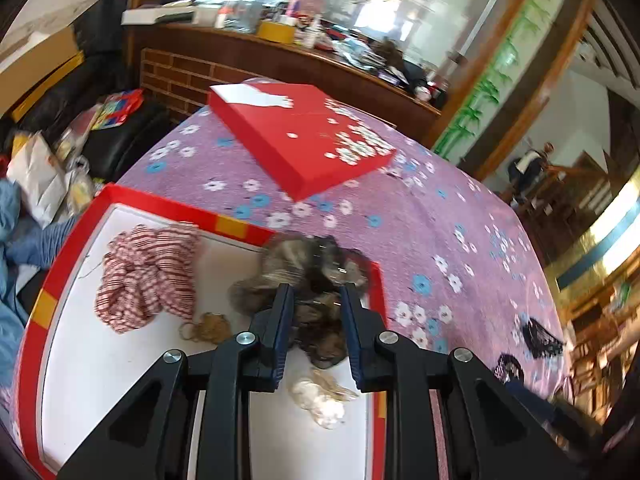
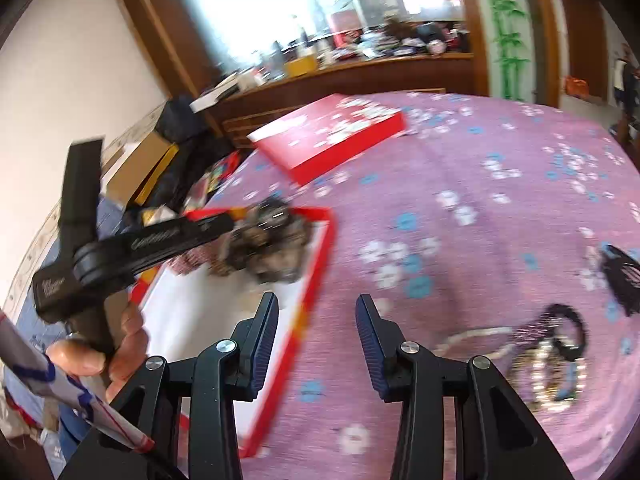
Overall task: Organize jewelry
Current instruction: 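Move both grippers back to the bracelets and black claw clip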
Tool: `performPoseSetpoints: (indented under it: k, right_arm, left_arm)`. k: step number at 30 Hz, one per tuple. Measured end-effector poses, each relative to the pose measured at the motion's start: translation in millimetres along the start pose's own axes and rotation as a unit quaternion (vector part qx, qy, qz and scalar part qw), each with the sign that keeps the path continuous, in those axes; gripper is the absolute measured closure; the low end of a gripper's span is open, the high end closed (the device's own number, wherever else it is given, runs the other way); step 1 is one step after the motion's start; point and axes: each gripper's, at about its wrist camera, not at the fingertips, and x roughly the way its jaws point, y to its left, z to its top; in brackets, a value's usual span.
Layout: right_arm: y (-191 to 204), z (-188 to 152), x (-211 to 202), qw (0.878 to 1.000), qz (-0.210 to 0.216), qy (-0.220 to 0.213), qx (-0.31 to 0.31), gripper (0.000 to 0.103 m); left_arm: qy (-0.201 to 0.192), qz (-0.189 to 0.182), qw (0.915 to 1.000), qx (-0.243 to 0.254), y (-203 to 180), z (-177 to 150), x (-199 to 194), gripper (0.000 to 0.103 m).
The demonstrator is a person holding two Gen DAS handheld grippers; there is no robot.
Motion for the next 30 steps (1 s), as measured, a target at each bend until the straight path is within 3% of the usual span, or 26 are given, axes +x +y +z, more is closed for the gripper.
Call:
performPoseSetpoints:
  k: [5,9,12,15,18,21,25,28,30]
  right_arm:
    - [-53.4,1.8,-26.7,0.998,-0.037,-0.028,0.038,0.059]
    - [-114.4,4.7,-63.8,0.988,-0.088,-0.087,0.094,0.060]
    - [-171.1,0.6,-90.3,0.970,-0.120,-0.133,0.165,0.060]
    - [-223.3,-12.1,-103.5,0.940,-0.187,-0.153,0.242,0.059]
    - [-265.9,-26.0,-106.4,0.918,-0.182,-0.160,0.314,0.060]
    - [-291.6,-35.6,-103.9,0.904,-0.180,-0.160,0.352,0.060]
    - [-295.9,-33.2,-87.5,0.911,-0.134,-0.134,0.365,0.060]
    - [-274.3,-22.4,-71.7,0.939,-0.083,-0.091,0.321,0.058]
    - [-256.8,-15.8,-64.5,0.952,-0.050,-0.076,0.292,0.058]
  left_arm:
    - [0.007,-0.005,0.9995,0.031,-20.8,-7.7,5.5,0.080]
    - [0.014,-0.013,0.9980,0.060,-39.4,-15.8,10.5,0.080]
    - [0.020,-0.017,0.9963,0.082,-54.7,-23.7,13.8,0.080]
    - [0.035,-0.044,0.9921,0.112,-74.4,-34.7,16.2,0.080]
    - [0.052,-0.073,0.9849,0.148,-95.2,-48.5,18.5,0.078]
    - [0.064,-0.076,0.9771,0.188,-120.7,-65.9,22.2,0.076]
    - [0.082,-0.067,0.9708,0.216,-142.6,-80.7,26.5,0.075]
    - [0.095,-0.066,0.9697,0.215,-152.6,-82.9,26.4,0.075]
    - [0.099,-0.065,0.9709,0.208,-158.7,-80.6,23.7,0.066]
